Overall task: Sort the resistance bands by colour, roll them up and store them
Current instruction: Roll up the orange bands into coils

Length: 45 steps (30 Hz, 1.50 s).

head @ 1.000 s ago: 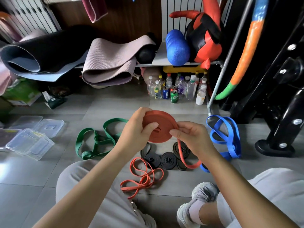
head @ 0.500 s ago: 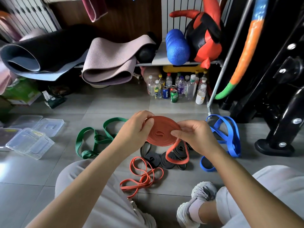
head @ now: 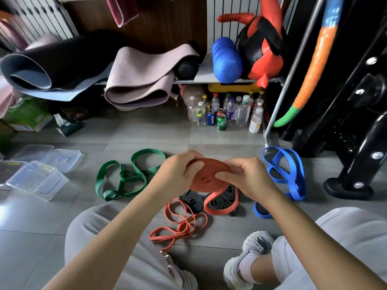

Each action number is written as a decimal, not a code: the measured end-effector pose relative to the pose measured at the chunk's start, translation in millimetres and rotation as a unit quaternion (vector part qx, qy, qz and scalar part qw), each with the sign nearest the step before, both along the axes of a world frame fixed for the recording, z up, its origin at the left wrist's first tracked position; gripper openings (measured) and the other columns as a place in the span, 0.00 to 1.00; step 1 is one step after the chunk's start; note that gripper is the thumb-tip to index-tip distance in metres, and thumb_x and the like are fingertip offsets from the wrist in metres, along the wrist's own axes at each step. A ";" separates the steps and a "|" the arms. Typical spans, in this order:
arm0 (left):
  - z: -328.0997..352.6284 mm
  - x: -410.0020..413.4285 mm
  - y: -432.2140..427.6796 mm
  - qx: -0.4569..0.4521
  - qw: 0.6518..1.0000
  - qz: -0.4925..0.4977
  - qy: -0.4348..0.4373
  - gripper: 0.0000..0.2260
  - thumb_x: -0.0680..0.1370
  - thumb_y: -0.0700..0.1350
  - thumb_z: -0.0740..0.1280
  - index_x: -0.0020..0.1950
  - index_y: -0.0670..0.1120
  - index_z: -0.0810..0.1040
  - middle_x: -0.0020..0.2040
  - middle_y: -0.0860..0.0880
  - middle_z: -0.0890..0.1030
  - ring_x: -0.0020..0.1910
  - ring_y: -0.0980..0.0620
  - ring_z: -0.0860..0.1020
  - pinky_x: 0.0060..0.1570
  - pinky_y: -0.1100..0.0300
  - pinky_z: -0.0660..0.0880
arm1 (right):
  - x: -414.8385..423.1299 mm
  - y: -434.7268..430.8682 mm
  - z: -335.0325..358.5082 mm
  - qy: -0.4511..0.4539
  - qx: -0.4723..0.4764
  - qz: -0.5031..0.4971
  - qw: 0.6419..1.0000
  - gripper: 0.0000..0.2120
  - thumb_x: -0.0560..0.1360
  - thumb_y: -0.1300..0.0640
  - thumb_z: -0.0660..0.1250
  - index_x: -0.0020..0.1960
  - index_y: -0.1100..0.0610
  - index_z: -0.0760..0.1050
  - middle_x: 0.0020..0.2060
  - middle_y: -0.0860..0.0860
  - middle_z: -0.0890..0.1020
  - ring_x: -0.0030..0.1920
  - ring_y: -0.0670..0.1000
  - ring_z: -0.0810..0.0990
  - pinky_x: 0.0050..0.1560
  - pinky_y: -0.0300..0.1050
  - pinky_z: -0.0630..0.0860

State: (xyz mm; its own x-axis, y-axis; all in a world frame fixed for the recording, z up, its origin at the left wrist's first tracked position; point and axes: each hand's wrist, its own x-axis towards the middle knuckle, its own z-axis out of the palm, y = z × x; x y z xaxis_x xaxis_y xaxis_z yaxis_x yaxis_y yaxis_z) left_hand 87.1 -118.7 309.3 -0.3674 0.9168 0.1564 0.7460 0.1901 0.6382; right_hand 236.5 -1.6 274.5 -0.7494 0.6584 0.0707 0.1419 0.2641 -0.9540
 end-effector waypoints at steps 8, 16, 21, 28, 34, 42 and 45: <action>-4.3 -9.0 -0.4 -0.025 0.998 0.006 -0.062 0.05 0.73 0.45 0.69 0.48 0.47 0.79 0.42 0.49 0.83 0.42 0.47 0.81 0.46 0.49 0.78 | -3.1 0.0 3.1 0.009 -0.052 0.021 0.998 0.11 0.68 0.63 0.74 0.44 0.48 0.81 0.37 0.41 0.84 0.42 0.41 0.83 0.46 0.35 0.78; 2.7 -13.1 -10.5 0.054 0.954 0.075 -0.284 0.08 0.76 0.35 0.66 0.46 0.48 0.77 0.45 0.42 0.83 0.45 0.40 0.81 0.44 0.44 0.80 | 3.1 7.0 8.8 0.054 -0.116 -0.003 0.992 0.10 0.61 0.59 0.74 0.41 0.49 0.80 0.33 0.41 0.84 0.38 0.40 0.83 0.45 0.32 0.77; -2.5 -8.3 -12.3 0.124 0.908 0.093 -0.390 0.06 0.77 0.36 0.63 0.49 0.45 0.77 0.39 0.52 0.83 0.40 0.53 0.82 0.40 0.50 0.81 | 0.2 2.5 7.7 0.079 -0.125 0.002 0.989 0.11 0.67 0.67 0.71 0.43 0.53 0.80 0.33 0.41 0.84 0.38 0.39 0.82 0.42 0.30 0.76; -5.5 -12.2 -10.6 0.013 0.946 0.068 -0.316 0.04 0.78 0.39 0.65 0.52 0.45 0.74 0.49 0.43 0.79 0.46 0.48 0.78 0.52 0.45 0.77 | 0.1 6.8 4.9 0.039 -0.090 -0.007 0.995 0.12 0.67 0.65 0.73 0.40 0.48 0.81 0.37 0.44 0.85 0.41 0.44 0.84 0.49 0.39 0.78; 14.7 -14.8 2.7 0.011 0.989 -0.030 -0.146 0.07 0.74 0.48 0.67 0.51 0.58 0.77 0.50 0.50 0.82 0.49 0.52 0.80 0.52 0.54 0.78 | -5.2 7.8 21.2 -0.017 -0.012 0.044 0.999 0.14 0.68 0.66 0.74 0.42 0.47 0.80 0.38 0.42 0.84 0.41 0.40 0.83 0.49 0.35 0.78; 22.6 -10.4 8.8 -0.128 0.989 -0.066 0.025 0.08 0.75 0.45 0.69 0.53 0.49 0.79 0.49 0.51 0.82 0.47 0.50 0.80 0.50 0.54 0.76 | -5.5 9.9 20.5 -0.136 0.143 0.049 0.979 0.09 0.69 0.57 0.74 0.49 0.51 0.83 0.43 0.48 0.86 0.44 0.45 0.83 0.51 0.45 0.78; 17.5 1.3 12.0 -0.150 0.975 -0.071 0.151 0.13 0.74 0.48 0.68 0.58 0.49 0.75 0.50 0.51 0.80 0.47 0.48 0.78 0.45 0.57 0.74 | -8.2 7.0 22.5 -0.138 0.164 0.063 0.975 0.09 0.69 0.56 0.74 0.49 0.51 0.83 0.43 0.48 0.86 0.44 0.46 0.83 0.50 0.46 0.77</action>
